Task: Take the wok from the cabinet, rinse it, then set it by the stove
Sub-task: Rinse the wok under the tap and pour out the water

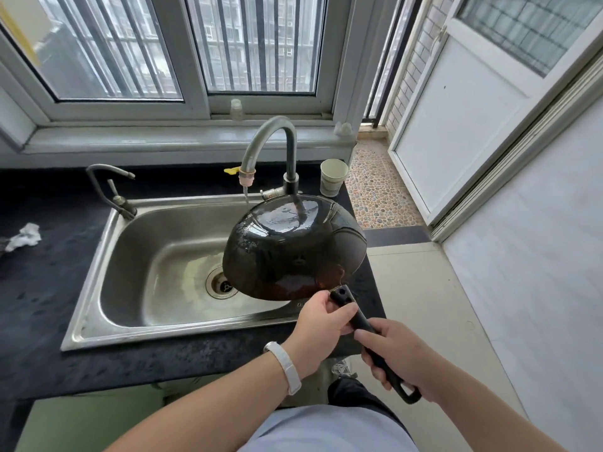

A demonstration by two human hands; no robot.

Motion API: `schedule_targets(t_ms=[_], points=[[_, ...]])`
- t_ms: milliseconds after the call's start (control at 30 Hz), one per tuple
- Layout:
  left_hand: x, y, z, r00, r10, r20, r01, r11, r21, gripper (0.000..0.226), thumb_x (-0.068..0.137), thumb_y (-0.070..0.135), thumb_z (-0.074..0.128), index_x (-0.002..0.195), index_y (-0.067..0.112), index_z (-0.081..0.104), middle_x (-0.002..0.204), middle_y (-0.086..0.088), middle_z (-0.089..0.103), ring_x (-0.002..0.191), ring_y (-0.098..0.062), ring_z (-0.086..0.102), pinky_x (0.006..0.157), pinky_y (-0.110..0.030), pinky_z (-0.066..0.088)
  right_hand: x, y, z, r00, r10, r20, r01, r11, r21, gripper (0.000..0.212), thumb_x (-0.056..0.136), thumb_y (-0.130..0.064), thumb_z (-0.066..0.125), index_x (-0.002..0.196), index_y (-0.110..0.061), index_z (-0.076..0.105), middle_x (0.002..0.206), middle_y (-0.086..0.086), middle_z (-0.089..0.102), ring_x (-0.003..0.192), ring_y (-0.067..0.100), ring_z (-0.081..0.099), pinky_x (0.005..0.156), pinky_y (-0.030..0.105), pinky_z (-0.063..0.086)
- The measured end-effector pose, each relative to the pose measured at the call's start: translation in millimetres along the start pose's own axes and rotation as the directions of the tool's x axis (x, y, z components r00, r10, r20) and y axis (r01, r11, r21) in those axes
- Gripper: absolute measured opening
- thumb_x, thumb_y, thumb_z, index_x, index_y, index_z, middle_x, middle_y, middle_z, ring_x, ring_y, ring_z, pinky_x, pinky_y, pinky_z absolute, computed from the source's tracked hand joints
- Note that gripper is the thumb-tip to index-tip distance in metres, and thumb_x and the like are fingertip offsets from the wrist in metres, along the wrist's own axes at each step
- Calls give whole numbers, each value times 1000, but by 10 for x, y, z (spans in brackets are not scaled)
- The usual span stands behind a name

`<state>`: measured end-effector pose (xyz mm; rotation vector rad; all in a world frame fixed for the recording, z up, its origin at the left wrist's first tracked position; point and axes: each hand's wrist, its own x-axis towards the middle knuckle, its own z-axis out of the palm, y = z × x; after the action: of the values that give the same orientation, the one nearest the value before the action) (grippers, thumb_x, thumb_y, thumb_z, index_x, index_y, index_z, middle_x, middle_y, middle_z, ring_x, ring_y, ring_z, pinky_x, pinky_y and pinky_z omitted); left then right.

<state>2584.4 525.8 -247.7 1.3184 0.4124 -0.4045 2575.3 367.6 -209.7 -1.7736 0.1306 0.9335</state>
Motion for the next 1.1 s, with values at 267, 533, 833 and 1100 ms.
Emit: schedule_targets(t_ms=[267, 533, 833, 1100], points=[[-120, -30, -202, 993, 17, -113, -19, 1000, -16, 20, 90, 17, 67, 109, 17, 63, 105, -4, 73, 99, -16, 71, 84, -34, 60, 163, -61, 111, 993, 36, 112, -32, 999, -37, 25, 101, -26, 55, 113, -5, 62, 67, 6, 59, 48, 16, 47, 45, 28, 43], [-70, 18, -393, 990, -19, -143, -21, 962, -272, 36, 89, -6, 62, 120, 11, 55, 116, -10, 68, 108, -20, 68, 93, -41, 56, 467, -257, 258, 975, 68, 211, -62, 998, -32, 26, 102, -28, 54, 116, -8, 63, 71, 4, 59, 49, 12, 48, 45, 25, 42], [138, -7, -343, 959, -41, -280, -52, 947, -317, 35, 87, -10, 61, 113, 10, 52, 111, -16, 64, 102, -24, 67, 86, -36, 57, 714, -371, 185, 957, 93, 275, -58, 990, -132, 20, 101, -29, 57, 106, -10, 62, 71, 4, 60, 49, 12, 51, 45, 25, 45], [365, 2, -293, 914, -54, -403, -63, 961, -271, 32, 86, -4, 67, 109, 13, 53, 110, -14, 67, 104, -25, 68, 92, -44, 57, 997, -527, 77, 974, 41, 221, 86, 839, -537, 21, 101, -43, 52, 110, -25, 58, 84, 1, 66, 61, 14, 59, 53, 24, 50]])
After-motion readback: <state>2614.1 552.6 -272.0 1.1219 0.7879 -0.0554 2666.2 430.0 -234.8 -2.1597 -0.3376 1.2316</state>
